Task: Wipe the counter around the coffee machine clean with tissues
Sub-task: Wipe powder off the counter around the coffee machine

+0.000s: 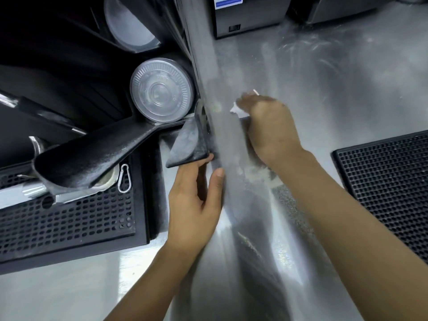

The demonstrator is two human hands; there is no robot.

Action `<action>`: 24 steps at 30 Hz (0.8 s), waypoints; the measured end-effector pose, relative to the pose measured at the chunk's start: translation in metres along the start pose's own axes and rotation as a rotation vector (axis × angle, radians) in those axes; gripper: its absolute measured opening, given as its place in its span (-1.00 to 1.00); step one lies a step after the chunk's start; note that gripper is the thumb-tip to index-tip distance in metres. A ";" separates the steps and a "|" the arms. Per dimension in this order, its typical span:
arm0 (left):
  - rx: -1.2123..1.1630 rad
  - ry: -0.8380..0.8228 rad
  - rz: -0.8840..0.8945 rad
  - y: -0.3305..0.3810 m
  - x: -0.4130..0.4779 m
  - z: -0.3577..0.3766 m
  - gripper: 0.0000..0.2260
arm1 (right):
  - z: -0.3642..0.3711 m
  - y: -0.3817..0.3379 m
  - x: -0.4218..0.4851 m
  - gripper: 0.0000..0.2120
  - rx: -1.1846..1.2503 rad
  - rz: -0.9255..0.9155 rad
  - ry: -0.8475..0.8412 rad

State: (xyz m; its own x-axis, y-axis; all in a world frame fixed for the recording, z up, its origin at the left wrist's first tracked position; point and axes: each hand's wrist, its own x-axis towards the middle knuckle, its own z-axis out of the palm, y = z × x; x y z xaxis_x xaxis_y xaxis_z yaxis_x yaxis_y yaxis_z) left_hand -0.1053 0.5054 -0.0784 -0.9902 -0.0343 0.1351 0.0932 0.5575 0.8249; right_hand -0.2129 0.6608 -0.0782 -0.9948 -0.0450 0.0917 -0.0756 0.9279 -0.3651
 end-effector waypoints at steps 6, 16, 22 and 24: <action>0.007 -0.003 0.024 0.004 0.000 -0.001 -0.81 | -0.035 0.003 0.004 -0.62 0.093 -0.036 -0.148; 0.012 0.025 -0.007 -0.002 0.000 0.002 -0.79 | 0.032 -0.033 0.078 -0.64 0.124 -0.084 -0.067; -0.006 0.032 -0.011 -0.002 0.000 0.003 -0.75 | 0.017 -0.028 0.043 -0.65 0.012 -0.187 -0.115; -0.006 0.035 -0.001 -0.003 0.001 0.003 -0.76 | 0.014 -0.031 0.020 -0.69 0.011 -0.193 -0.089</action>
State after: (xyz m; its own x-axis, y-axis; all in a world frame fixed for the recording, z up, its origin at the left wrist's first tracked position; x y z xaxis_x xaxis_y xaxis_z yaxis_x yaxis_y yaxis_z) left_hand -0.1067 0.5062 -0.0822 -0.9862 -0.0637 0.1529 0.0927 0.5528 0.8281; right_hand -0.2313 0.6264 -0.0780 -0.9639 -0.2542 0.0789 -0.2653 0.8950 -0.3586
